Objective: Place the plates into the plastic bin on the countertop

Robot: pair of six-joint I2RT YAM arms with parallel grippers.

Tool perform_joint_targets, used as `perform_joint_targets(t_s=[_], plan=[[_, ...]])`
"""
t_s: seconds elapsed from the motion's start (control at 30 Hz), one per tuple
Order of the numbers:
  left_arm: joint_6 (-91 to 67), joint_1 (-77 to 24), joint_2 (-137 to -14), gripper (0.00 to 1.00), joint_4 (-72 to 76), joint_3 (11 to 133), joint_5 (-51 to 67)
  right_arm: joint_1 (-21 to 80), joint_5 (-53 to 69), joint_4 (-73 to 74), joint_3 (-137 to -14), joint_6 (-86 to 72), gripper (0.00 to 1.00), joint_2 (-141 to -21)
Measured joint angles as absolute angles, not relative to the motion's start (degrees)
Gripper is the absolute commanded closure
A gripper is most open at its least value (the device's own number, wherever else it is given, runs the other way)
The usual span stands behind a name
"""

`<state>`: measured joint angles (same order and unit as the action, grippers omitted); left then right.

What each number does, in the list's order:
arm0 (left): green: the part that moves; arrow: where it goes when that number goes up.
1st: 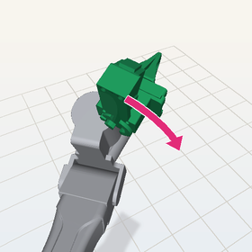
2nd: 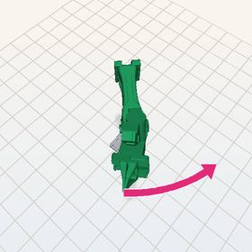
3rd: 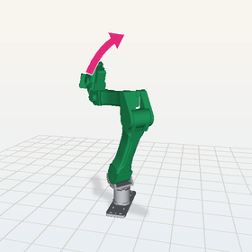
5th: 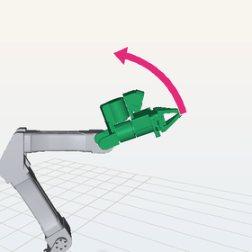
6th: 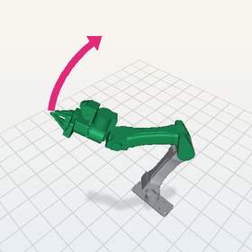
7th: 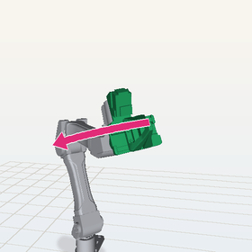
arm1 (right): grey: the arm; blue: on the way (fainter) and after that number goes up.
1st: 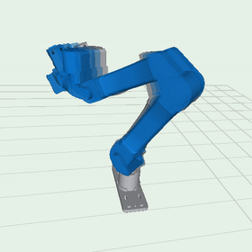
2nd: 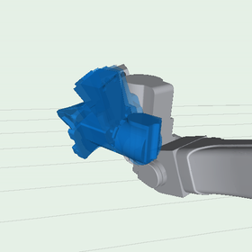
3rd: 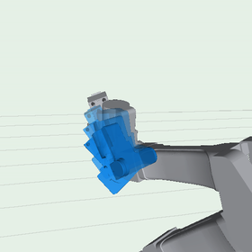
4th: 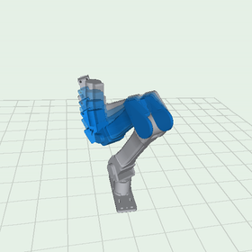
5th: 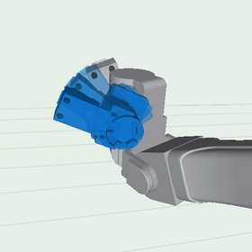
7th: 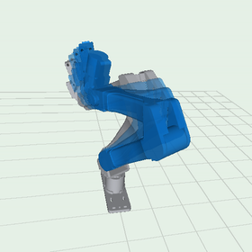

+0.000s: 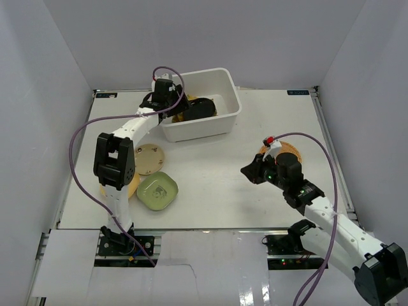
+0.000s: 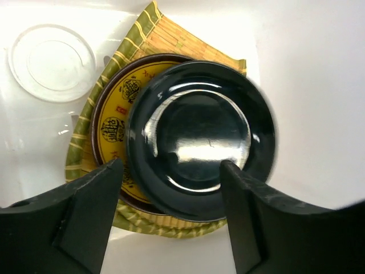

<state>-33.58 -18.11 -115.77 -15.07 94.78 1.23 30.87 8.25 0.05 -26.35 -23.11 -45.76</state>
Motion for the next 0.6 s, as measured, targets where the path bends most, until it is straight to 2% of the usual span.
perform_joint_targets(t_s=[0.1, 0.2, 0.33, 0.6], plan=[[-33.4, -18.1, -115.5, 0.03, -15.0, 94.8, 1.3, 31.0, 8.8, -1.7, -26.2, -23.7, 0.74, -47.6], [-33.1, -18.1, -113.4, 0.02, -14.9, 94.0, 1.4, 31.9, 9.5, -4.6, -25.2, -24.7, 0.66, -50.1], [-32.7, -18.1, -104.5, 0.02, -13.8, 89.2, 1.6, 35.2, 9.1, -7.6, -24.7, -25.7, 0.50, -55.2], [-32.3, -18.1, -72.2, 0.02, -8.3, 69.8, 2.6, 46.3, 7.1, -12.1, -29.5, -26.6, 0.36, -70.1]])
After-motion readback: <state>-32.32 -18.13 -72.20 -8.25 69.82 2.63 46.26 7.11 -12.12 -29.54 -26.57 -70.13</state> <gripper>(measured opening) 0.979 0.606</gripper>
